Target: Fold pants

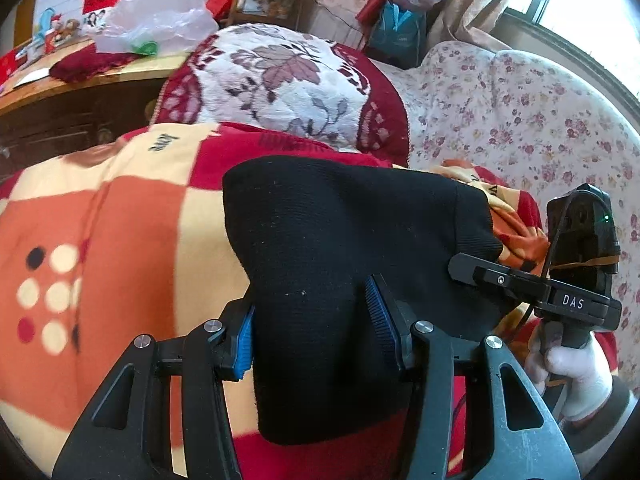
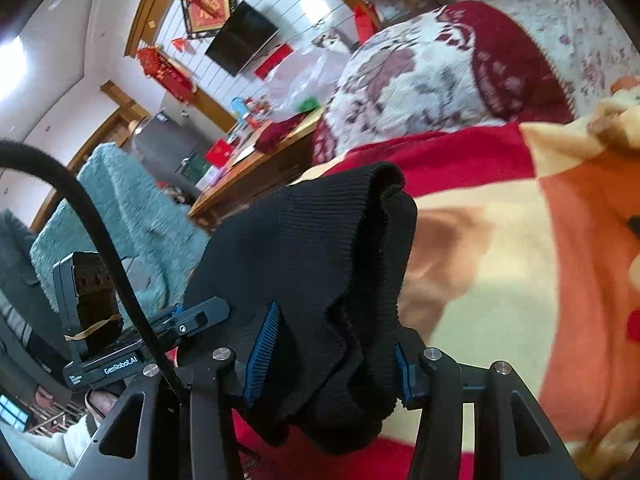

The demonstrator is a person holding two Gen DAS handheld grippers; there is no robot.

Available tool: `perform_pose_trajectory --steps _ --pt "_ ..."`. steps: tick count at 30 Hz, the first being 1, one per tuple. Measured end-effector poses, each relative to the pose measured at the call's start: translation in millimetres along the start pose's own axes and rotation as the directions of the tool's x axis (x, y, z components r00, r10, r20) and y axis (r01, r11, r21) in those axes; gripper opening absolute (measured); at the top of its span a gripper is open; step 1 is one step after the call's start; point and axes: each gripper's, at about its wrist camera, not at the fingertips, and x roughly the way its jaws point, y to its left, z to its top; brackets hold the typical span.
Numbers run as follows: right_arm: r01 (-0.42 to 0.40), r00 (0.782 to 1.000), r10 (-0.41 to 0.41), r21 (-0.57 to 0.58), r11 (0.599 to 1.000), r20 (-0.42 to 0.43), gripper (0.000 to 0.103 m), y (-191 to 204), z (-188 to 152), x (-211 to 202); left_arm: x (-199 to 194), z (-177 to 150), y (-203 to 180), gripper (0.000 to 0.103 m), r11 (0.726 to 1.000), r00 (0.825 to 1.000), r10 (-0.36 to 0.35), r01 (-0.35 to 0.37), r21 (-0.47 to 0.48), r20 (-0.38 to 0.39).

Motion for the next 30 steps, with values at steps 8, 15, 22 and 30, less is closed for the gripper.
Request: perform_pose_trajectory --steps 8,15,22,30 --pt "0.067 0.998 -0.066 0.054 0.996 -0.01 0.049 -45 16 9 51 8 -6 0.05 0.999 0.998 0.034 -0.033 0.013 -0.051" --pt "0.113 0.993 -0.111 0.071 0.991 -0.039 0.053 -71 5 27 68 -3 -2 0.05 0.998 0.996 0.064 -0.063 0.019 -0.055" --pt "0.123 0.992 -0.12 0.091 0.988 -0.043 0.059 -76 5 26 68 -4 -4 0.052 0.997 0.994 0.082 -0.081 0.018 -0.069" --pt "0.285 0.955 -0.292 0.114 0.952 0.058 0.073 -40 -2 -32 40 -7 -17 0.053 0.985 0.984 0.172 -0.171 0.025 -0.043"
